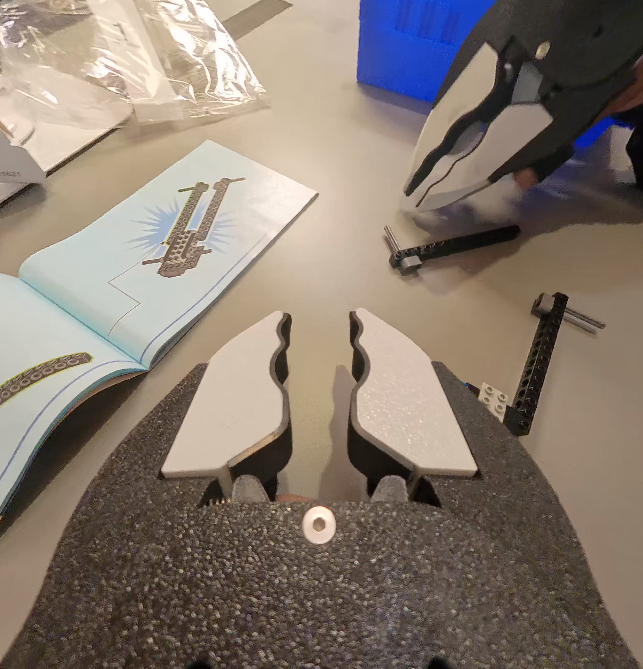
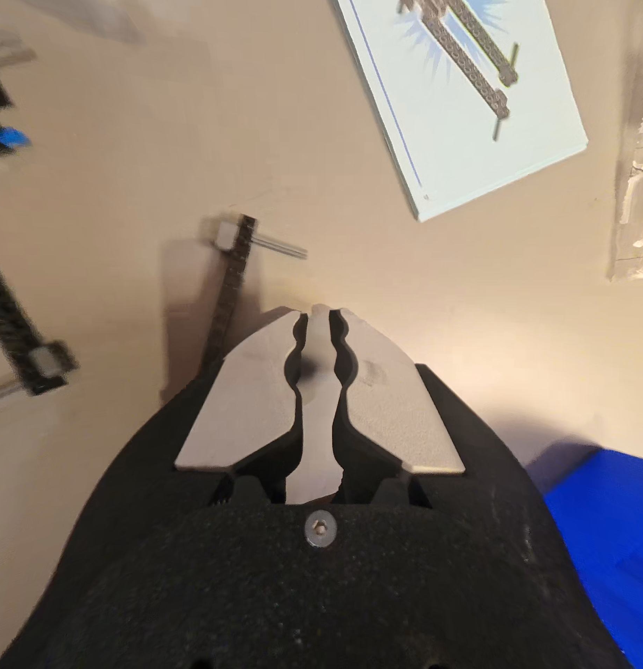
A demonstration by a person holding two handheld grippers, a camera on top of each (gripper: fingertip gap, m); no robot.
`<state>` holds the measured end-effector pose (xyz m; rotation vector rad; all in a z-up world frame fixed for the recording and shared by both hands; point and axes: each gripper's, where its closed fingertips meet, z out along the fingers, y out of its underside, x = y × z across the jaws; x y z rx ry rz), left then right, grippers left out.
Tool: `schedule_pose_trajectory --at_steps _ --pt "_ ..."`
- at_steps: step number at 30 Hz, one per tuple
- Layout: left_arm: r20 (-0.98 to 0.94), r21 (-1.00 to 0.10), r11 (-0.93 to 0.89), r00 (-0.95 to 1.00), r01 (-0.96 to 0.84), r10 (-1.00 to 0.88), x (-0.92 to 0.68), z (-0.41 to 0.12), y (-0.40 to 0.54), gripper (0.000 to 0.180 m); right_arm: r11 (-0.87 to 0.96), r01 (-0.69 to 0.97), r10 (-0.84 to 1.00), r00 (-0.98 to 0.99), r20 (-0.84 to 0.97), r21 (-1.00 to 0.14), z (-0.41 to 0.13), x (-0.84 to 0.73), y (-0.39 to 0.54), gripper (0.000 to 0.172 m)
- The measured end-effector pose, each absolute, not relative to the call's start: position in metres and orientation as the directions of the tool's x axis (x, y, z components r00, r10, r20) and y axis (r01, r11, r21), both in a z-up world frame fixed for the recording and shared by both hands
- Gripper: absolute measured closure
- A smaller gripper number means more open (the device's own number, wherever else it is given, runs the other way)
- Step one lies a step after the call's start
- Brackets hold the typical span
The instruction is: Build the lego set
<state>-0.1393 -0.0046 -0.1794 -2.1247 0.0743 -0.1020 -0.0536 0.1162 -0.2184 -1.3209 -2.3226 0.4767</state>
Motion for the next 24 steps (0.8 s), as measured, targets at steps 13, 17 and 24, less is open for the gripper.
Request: schedule_pose_trajectory --at_steps 13,17,24 --pt "-0.065 -0.784 -0.600 0.983 -0.158 -0.174 -0.098 -0.191 0.016 0.147 0.530 0.700 0.832 -0.539 0.133 -0.479 -0.224 -0.048 0.065 0.143" --pt "-0.050 -0.778 -0.611 0.983 -0.149 -0.175 -0.093 -0.194 0.019 0.147 0.517 0.702 0.838 -0.533 0.121 -0.490 -0.226 -0.050 0.061 0.163" --pt "-0.059 -0.766 -0.622 0.982 -0.161 -0.182 -0.086 -0.197 0.021 0.147 0.494 0.714 0.850 -0.516 0.103 -0.497 -0.226 -0.052 0.061 0.163"
